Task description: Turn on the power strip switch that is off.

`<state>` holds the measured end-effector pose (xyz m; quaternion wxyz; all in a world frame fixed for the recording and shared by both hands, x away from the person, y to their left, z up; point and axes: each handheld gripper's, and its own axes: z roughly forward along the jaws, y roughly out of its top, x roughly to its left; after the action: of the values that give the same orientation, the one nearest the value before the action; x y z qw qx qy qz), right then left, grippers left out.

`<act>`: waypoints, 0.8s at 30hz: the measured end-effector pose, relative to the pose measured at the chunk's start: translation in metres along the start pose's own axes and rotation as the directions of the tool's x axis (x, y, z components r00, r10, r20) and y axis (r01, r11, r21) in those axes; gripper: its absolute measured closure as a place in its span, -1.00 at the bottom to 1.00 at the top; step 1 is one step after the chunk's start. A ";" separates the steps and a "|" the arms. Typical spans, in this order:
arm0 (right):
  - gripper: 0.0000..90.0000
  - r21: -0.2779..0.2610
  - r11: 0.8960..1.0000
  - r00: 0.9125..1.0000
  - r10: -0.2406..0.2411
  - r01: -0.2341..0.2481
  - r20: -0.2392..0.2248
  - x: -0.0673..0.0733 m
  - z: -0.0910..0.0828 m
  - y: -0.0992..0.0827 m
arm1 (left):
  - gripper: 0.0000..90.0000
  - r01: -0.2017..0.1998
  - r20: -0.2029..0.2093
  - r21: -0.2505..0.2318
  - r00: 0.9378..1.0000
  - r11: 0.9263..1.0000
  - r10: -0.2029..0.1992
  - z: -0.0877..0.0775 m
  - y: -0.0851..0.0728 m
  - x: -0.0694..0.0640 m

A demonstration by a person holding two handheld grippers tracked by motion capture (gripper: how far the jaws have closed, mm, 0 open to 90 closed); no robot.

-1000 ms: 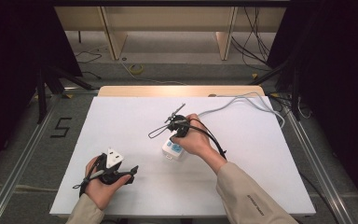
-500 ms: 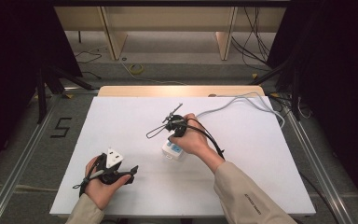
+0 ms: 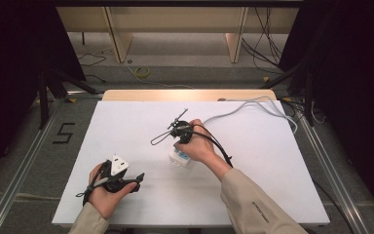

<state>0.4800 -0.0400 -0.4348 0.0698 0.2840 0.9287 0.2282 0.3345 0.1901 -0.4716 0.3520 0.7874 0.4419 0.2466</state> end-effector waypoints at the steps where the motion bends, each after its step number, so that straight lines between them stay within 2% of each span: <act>1: 1.00 0.000 1.000 1.000 -0.002 0.002 0.001 0.000 0.000 0.000 | -0.51 0.000 0.000 0.000 1.000 1.000 0.000 0.000 0.000 0.000; 24: 1.00 0.032 0.999 1.000 -0.012 0.012 0.017 0.003 0.005 0.004 | -0.51 0.003 0.002 0.000 1.000 1.000 -0.003 0.000 0.000 -0.001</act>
<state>0.4810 -0.0337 -0.4374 0.0747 0.2814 0.9332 0.2105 0.3344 0.1893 -0.4719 0.3526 0.7870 0.4429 0.2453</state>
